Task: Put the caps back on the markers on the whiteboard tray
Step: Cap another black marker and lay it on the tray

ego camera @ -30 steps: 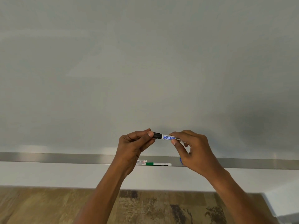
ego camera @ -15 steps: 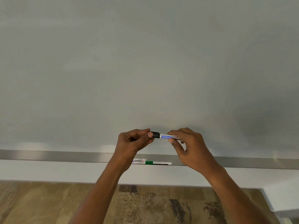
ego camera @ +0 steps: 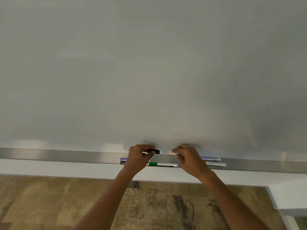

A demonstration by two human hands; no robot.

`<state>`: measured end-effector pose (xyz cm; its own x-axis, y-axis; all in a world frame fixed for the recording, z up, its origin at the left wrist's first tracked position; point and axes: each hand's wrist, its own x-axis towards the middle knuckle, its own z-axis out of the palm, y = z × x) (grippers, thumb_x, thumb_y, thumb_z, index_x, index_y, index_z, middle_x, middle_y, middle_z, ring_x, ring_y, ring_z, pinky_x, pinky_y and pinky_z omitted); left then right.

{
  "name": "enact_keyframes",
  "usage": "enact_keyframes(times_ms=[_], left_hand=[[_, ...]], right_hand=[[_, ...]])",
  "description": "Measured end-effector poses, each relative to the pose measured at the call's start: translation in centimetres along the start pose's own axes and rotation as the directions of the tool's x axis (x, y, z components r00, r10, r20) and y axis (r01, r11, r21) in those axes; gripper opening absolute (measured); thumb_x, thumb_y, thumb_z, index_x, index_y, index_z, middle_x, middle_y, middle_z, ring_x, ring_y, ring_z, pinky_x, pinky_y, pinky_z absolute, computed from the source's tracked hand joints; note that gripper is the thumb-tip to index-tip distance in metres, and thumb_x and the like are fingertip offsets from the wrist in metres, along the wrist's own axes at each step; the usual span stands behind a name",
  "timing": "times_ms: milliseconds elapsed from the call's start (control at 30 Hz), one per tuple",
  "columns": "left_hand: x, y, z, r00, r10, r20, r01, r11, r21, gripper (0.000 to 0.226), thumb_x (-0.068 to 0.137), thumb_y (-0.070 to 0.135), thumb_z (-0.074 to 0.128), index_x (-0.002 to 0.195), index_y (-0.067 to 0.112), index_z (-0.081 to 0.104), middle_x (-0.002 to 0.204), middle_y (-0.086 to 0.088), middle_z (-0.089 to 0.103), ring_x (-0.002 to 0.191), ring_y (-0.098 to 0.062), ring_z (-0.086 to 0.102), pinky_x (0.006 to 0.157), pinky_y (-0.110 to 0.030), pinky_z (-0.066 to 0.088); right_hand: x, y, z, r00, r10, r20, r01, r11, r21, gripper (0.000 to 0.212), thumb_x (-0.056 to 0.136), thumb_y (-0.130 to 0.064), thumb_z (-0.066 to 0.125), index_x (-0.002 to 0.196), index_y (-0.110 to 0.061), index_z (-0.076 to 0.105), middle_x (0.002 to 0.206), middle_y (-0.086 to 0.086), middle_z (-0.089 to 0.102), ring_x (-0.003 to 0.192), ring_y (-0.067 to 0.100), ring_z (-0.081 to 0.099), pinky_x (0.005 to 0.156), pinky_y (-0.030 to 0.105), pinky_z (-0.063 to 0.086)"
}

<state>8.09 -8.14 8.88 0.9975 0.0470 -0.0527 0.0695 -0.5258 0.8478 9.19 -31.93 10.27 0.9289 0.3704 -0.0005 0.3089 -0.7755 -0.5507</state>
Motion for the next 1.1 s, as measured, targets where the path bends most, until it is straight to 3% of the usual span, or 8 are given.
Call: enact_keyframes(times_ms=[67, 167, 333, 500, 1000, 1100], left_hand=[[0.7, -1.0, 1.0, 0.998, 0.048, 0.048, -0.054, 0.987, 0.149, 0.018, 0.090, 0.016, 0.074, 0.107, 0.018, 0.081, 0.099, 0.001, 0.081, 0.076, -0.011, 0.069, 0.086, -0.023, 0.055], [1.2, -2.3, 2.4, 0.985, 0.092, 0.148, -0.134, 0.945, 0.300, 0.022, 0.096, 0.018, 0.066, 0.113, 0.019, 0.078, 0.103, -0.004, 0.079, 0.097, -0.024, 0.064, 0.086, -0.027, 0.049], [1.3, -3.8, 3.9, 0.984, 0.006, 0.176, -0.074, 0.921, 0.382, 0.025, 0.100, 0.021, 0.057, 0.115, 0.025, 0.076, 0.106, -0.010, 0.074, 0.104, -0.029, 0.061, 0.083, -0.035, 0.051], [1.4, -4.1, 4.7, 0.986, 0.002, 0.167, -0.074, 0.902, 0.425, 0.025, 0.099, 0.019, 0.053, 0.100, 0.021, 0.078, 0.100, -0.006, 0.077, 0.089, -0.027, 0.068, 0.071, -0.030, 0.049], [1.4, -4.7, 5.5, 0.981, -0.029, 0.190, -0.070, 0.866, 0.495, 0.022, 0.099, 0.016, 0.054, 0.096, 0.018, 0.076, 0.097, -0.006, 0.075, 0.084, -0.027, 0.068, 0.070, -0.032, 0.053], [1.4, -5.0, 5.1, 0.982, -0.018, 0.187, -0.079, 0.863, 0.498, 0.023, 0.098, 0.015, 0.051, 0.094, 0.017, 0.074, 0.096, -0.008, 0.075, 0.084, -0.030, 0.067, 0.073, -0.037, 0.057]], right_hand=[[0.3, 0.9, 1.4, 0.999, 0.033, 0.010, -0.033, 0.999, -0.025, 0.027, 0.094, -0.004, 0.057, 0.116, -0.009, 0.071, 0.107, 0.007, 0.067, 0.097, 0.024, 0.062, 0.084, 0.026, 0.045], [0.4, 2.0, 2.9, 0.997, 0.066, 0.038, -0.063, 0.995, -0.072, 0.027, 0.094, -0.005, 0.057, 0.116, -0.010, 0.072, 0.107, 0.008, 0.068, 0.099, 0.026, 0.062, 0.088, 0.036, 0.051], [0.4, 2.5, 4.7, 0.992, 0.123, 0.035, -0.116, 0.980, -0.162, 0.027, 0.091, -0.005, 0.056, 0.109, -0.015, 0.074, 0.101, 0.008, 0.070, 0.098, 0.027, 0.064, 0.081, 0.041, 0.056], [0.6, 2.7, 6.0, 0.987, 0.156, 0.028, -0.148, 0.973, -0.178, 0.028, 0.091, -0.002, 0.052, 0.107, -0.012, 0.073, 0.105, 0.008, 0.071, 0.107, 0.026, 0.061, 0.087, 0.037, 0.054], [0.7, 3.3, 7.7, 0.980, 0.197, 0.004, -0.195, 0.974, -0.112, 0.027, 0.091, 0.003, 0.050, 0.097, -0.008, 0.074, 0.099, 0.009, 0.070, 0.103, 0.025, 0.059, 0.087, 0.031, 0.051], [0.7, 3.5, 7.9, 0.984, 0.176, 0.022, -0.172, 0.976, -0.134, 0.035, 0.089, 0.007, 0.050, 0.109, -0.009, 0.073, 0.109, 0.009, 0.070, 0.112, 0.024, 0.056, 0.096, 0.032, 0.050]])
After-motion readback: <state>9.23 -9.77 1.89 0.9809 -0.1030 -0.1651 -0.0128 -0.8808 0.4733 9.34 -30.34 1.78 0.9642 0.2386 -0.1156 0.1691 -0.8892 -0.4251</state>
